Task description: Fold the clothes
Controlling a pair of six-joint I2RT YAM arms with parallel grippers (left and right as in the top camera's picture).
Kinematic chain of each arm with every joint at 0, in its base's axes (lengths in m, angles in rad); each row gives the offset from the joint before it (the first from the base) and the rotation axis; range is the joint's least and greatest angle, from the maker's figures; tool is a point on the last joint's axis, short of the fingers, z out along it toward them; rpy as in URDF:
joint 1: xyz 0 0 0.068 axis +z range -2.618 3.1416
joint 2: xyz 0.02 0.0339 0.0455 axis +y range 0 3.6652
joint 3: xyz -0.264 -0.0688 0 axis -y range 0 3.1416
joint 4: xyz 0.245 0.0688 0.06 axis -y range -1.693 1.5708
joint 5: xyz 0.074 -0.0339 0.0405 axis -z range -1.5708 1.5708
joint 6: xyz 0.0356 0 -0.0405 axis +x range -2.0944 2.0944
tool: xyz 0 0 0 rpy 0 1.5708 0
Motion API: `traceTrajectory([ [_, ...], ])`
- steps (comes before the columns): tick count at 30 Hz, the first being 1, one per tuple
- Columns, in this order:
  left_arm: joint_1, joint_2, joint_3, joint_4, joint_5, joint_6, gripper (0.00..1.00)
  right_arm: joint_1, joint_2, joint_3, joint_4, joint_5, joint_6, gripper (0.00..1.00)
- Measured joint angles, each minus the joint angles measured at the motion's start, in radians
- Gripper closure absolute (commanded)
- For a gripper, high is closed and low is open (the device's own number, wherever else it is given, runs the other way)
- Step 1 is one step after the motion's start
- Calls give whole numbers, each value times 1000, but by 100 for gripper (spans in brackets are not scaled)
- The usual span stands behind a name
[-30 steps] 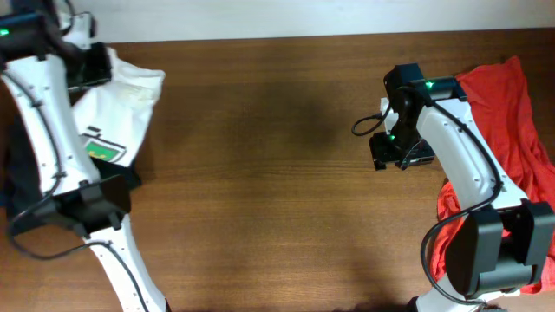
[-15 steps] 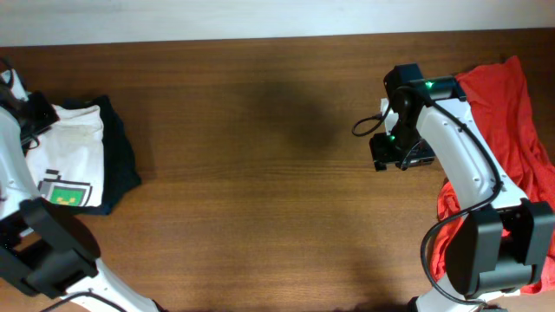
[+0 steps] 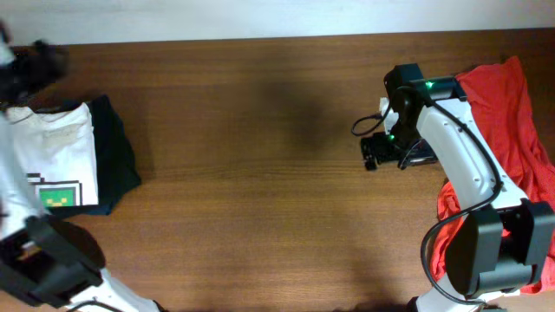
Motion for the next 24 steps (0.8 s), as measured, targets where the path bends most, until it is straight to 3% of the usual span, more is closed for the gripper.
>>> traceTrajectory([
  [2,-123,-17,12,-68,-28,9,1,0,0,0,8,-71,-2,1],
  [6,-431,38,10,-429,-134,42,1,0,0,0,-14,-215,-2,1],
  [10,-531,55,8,-752,-266,67,1,-31,-1,6,-211,-248,-1,1],
  [12,-542,55,5,-839,-283,67,1,-61,-36,5,-251,-249,-1,1],
  [14,-553,34,-69,-822,-299,66,1,-63,-148,2,-205,-250,0,1],
  [16,-589,-79,-253,-718,-349,54,1,-63,-346,-16,-105,-249,3,1],
  [20,-663,-665,-687,-307,-419,25,1,-63,-803,-290,178,-189,35,1],
  [24,-667,-1083,-996,-54,-438,21,1,-63,-1114,-568,288,-66,45,1],
])
